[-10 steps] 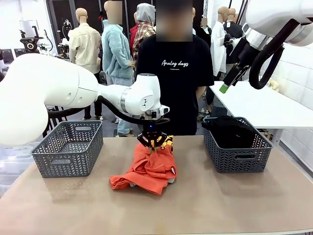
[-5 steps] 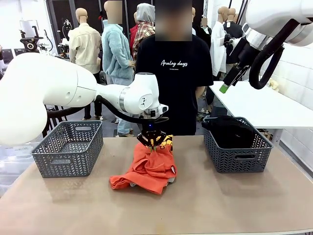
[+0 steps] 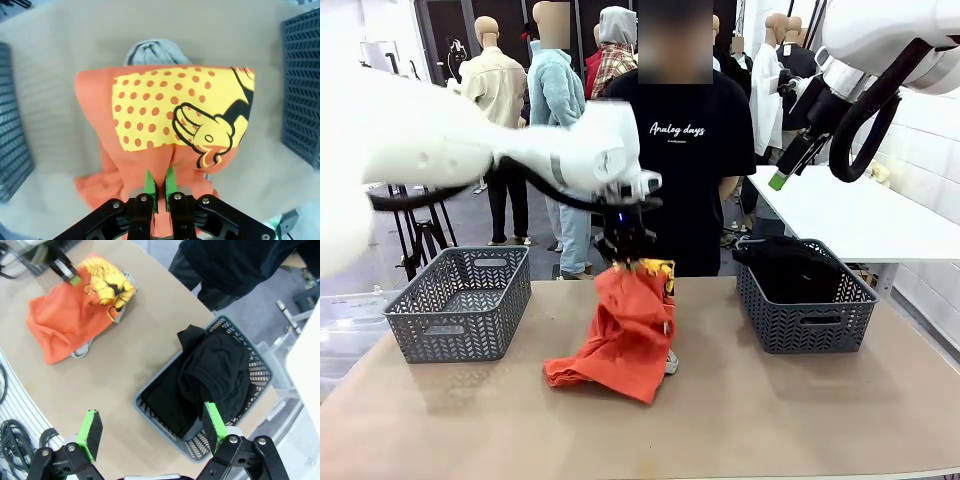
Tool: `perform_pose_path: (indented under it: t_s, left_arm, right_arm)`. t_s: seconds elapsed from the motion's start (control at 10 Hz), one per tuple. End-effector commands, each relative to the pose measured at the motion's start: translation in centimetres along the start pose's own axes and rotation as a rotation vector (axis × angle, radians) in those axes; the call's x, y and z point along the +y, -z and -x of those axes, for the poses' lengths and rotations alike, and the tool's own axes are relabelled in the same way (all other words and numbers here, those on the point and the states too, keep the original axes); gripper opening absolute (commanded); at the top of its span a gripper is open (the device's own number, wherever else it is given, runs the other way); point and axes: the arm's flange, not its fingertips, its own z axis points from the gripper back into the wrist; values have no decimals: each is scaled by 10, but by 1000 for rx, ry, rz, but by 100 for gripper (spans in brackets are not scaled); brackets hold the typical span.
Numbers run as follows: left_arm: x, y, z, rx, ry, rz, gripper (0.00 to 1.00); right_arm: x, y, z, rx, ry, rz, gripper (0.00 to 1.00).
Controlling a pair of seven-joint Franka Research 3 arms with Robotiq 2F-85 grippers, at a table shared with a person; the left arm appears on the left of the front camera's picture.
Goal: Sort the tops and bottoms.
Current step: Lift clothes from the center of the table with your left hand.
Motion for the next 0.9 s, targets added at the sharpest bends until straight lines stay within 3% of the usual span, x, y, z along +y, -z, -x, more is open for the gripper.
perform_pose_path:
  t_s: [0.0, 0.2, 0.3, 0.4, 0.6, 0.7, 0.8]
  left_arm:
    - [11, -54, 14, -29, 18, -85, 0]
    - [11, -78, 20, -113, 0, -81, 0]
    - [20, -79, 17, -174, -86, -56, 0]
    - [15, -91, 24, -68, 17, -70, 0]
    - [15, -91, 24, -68, 17, -70, 0]
    - [15, -88, 21, -91, -9, -69, 0]
    - [24, -132, 25, -176, -69, -80, 0]
  right_arm:
    - [-1, 0, -2, 3, -2, -1, 100]
    - [-1, 0, -2, 3, -2, -1, 100]
    - [-1, 0, -2, 3, -2, -1, 100]
    - [-1, 0, -2, 3, -2, -1, 100]
    - [-1, 0, -2, 3, -2, -1, 100]
    - [-1, 0, -2, 3, -2, -1, 100]
    - [-1, 0, -2, 3, -2, -1, 100]
